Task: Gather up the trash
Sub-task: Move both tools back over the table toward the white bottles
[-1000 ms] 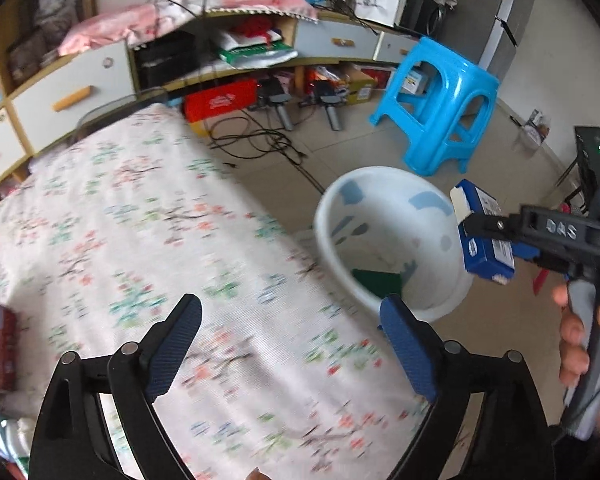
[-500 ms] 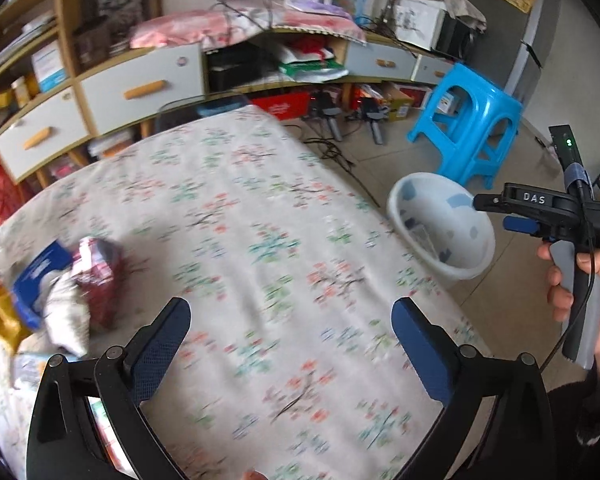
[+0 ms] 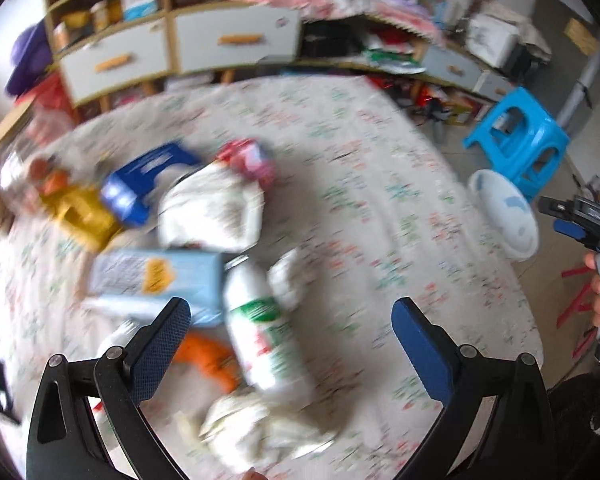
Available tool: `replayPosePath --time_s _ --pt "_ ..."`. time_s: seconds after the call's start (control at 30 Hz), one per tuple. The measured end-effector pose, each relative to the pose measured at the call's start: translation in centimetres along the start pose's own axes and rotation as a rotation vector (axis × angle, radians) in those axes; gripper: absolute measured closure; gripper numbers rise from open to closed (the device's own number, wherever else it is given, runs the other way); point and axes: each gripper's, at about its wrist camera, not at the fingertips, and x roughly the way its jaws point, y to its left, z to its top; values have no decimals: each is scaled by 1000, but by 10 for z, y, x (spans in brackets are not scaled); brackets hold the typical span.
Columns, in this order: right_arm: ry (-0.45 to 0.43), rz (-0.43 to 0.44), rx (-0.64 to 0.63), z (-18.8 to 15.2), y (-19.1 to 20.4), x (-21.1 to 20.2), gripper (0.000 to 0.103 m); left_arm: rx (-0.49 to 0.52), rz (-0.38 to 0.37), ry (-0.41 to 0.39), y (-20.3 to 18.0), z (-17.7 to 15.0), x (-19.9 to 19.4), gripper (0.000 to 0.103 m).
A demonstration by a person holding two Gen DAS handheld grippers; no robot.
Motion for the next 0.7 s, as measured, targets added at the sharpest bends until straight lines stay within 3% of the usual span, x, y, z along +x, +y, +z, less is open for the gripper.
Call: replayPosePath --time_s 0.27,0.7 --pt "65 53 -88 -23 49 5 14 -77 55 18 63 -21 -16 1" --pt "155 96 -269 -63 134 23 14 -174 24 111 125 -59 -7 2"
